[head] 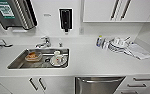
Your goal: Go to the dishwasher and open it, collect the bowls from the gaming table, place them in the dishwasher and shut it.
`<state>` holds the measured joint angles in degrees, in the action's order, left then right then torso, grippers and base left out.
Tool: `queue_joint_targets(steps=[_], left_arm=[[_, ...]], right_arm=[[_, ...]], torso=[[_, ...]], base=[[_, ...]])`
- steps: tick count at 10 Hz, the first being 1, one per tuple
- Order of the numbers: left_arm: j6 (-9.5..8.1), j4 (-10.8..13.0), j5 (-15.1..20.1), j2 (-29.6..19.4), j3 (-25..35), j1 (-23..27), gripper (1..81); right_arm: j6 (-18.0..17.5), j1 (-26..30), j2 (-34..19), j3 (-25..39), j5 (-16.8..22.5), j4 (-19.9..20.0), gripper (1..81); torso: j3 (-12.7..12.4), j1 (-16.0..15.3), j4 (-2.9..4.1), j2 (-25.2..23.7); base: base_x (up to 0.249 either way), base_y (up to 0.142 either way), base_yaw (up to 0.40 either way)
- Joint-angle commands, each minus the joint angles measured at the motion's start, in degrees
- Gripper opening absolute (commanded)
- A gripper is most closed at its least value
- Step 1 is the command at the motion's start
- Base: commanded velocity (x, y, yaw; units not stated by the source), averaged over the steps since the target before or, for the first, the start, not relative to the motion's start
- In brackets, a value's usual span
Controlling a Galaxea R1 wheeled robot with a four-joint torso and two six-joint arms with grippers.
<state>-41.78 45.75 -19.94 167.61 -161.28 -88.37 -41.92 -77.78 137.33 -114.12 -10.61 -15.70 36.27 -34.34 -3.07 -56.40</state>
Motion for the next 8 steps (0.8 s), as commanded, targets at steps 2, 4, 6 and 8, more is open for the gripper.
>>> queue_joint_targets(steps=[2, 4, 6, 8], left_arm=[[0.2, 0.5, 2.6, -0.8, -0.5, 1.7, 81.1], [0.03, 0.3, 2.5, -0.3, -0.5, 1.8, 81.1], [-0.06, 0.4, 2.6, -0.1, -0.5, 1.9, 81.1], [-0.06, 0.4, 2.8, 0.6, -0.5, 1.9, 81.1]], right_arm=[[0.6, -3.0, 5.9, -7.7, -2.0, -11.7, 81.1], [0.6, -3.3, 8.2, -8.0, -2.1, -14.1, 81.1], [0.5, -3.8, 11.0, -10.0, -1.9, -15.2, 81.1], [0.6, -4.7, 14.8, -14.9, -2.0, -15.2, 81.1]], torso=[[0.0, 0.0, 0.0, 0.0], [0.0, 0.0, 0.0, 0.0], [0.0, 0.0, 0.0, 0.0], [0.0, 0.0, 0.0, 0.0]], base=[[0.0, 0.0, 0.0], [0.0, 0.0, 0.0], [0.0, 0.0, 0.0], [0.0, 0.0, 0.0]])
